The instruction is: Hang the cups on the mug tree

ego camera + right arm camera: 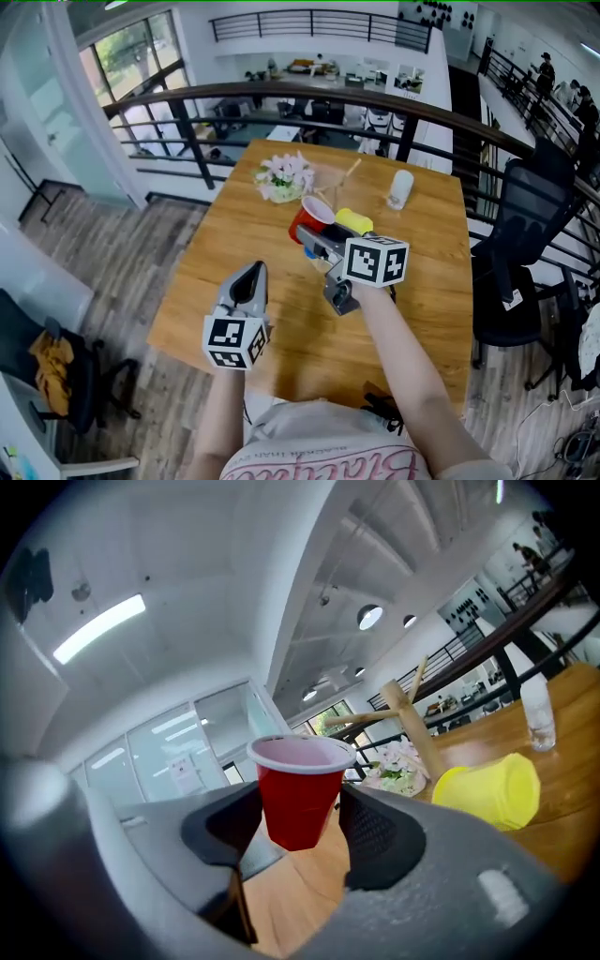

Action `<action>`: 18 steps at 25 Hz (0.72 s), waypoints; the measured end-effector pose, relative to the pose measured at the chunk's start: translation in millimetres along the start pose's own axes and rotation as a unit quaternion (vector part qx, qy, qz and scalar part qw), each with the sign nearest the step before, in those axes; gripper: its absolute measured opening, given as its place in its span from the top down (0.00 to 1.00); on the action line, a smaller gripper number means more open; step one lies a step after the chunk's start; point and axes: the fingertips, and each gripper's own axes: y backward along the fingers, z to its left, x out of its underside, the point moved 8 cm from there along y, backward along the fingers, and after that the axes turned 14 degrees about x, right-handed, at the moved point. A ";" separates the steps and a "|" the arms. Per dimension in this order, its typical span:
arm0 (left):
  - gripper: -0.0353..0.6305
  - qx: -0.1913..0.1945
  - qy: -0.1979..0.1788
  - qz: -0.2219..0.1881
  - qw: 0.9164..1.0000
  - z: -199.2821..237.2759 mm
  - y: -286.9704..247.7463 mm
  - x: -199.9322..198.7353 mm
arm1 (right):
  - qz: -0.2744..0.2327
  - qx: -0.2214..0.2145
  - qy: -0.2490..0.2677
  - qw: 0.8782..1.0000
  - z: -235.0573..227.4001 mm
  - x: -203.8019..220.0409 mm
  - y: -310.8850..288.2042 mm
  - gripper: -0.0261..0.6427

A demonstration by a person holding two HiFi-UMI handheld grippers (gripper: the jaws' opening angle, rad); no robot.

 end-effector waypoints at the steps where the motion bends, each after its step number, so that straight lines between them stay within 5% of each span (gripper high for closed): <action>1: 0.93 -0.002 0.001 0.000 1.000 2.0 0.0 0.2 | 0.002 -0.008 -0.019 1.000 -0.5 -1.0 -3.2 0.58; 8: 0.93 -0.014 0.007 -0.002 1.000 14.4 -2.0 0.7 | 0.010 -0.070 -0.197 0.978 -7.1 -10.0 -22.6 0.58; 18: 0.93 -0.014 0.011 -0.002 1.000 20.0 -13.9 3.0 | -0.007 -0.115 -0.474 0.873 -38.8 -9.7 -34.0 0.59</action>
